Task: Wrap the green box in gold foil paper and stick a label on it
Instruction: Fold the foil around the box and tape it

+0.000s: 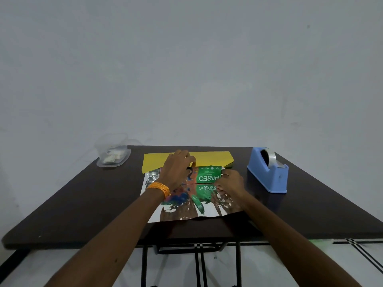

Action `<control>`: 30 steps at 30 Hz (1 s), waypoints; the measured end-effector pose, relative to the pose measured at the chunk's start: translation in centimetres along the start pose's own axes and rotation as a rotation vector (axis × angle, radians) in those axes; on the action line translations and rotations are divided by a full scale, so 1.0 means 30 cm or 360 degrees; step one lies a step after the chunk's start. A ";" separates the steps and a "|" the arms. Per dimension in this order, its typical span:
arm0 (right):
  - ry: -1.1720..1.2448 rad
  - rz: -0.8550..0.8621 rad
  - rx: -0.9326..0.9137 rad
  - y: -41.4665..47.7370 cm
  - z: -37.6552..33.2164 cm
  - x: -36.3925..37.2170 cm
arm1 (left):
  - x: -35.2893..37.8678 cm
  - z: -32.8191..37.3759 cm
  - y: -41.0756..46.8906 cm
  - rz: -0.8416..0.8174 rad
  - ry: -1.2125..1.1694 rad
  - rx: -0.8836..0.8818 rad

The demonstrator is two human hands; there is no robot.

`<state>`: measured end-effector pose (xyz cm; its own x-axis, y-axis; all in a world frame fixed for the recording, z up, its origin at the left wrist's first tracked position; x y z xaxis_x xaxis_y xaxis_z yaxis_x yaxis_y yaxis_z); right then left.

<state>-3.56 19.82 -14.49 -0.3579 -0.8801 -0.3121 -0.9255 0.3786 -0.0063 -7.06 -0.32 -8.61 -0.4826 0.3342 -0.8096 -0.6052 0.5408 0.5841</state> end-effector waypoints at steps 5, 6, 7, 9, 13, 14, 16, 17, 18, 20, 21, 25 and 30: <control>-0.0038 -0.0025 -0.0020 -0.001 -0.007 -0.003 | 0.009 0.007 0.002 -0.0003 -0.0002 -0.0001; -0.0044 -0.0020 -0.0025 0.001 -0.004 -0.003 | 0.010 0.006 0.002 0.0002 -0.0004 -0.0012; -0.0049 -0.0023 -0.0016 -0.004 -0.007 -0.004 | 0.012 0.006 0.003 0.0005 0.0001 -0.0014; -0.0004 0.0005 0.0016 -0.007 -0.006 -0.006 | 0.012 0.009 0.003 0.0005 0.0013 0.0006; -0.0195 0.0439 -0.0119 -0.055 -0.052 -0.033 | 0.010 0.011 -0.001 0.0014 0.0028 0.0020; -0.0377 0.0589 -0.0216 -0.073 -0.073 -0.046 | 0.012 0.012 -0.003 0.0022 0.0031 0.0016; -0.0542 0.0745 -0.0497 -0.098 -0.113 -0.056 | 0.016 0.014 -0.007 0.0036 0.0036 0.0011; -0.0561 0.0769 -0.0656 -0.102 -0.135 -0.054 | 0.020 0.014 -0.010 0.0038 0.0046 0.0009; -0.0587 0.0781 -0.0812 -0.095 -0.152 -0.049 | 0.023 0.015 -0.012 0.0037 0.0061 0.0009; -0.0665 0.0702 -0.1093 -0.072 -0.197 -0.030 | 0.029 0.014 -0.014 0.0042 0.0081 0.0008; -0.0695 0.0573 -0.1163 -0.056 -0.216 -0.018 | 0.030 0.015 -0.015 0.0053 0.0083 0.0005; -0.1028 -0.0069 -0.1175 0.027 -0.257 0.036 | 0.026 0.025 -0.017 0.0075 0.0099 0.0015; -0.1167 -0.0146 -0.1263 0.050 -0.254 0.048 | 0.025 -0.001 -0.021 0.0094 -0.0056 0.0065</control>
<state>-6.42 16.95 -7.69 -0.3659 -0.4101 -0.8355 -0.8555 -0.2051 0.4754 -7.06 -0.43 -9.57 -0.4938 0.3931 -0.7756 -0.5496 0.5501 0.6287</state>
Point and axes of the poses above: each hand's wrist, its own y-axis towards the middle knuckle, its own x-axis out of the palm, z = x × y, the point moved 3 cm from there along y, towards the middle knuckle, and after that the axes turned 4 degrees about x, right-handed, at the moved point
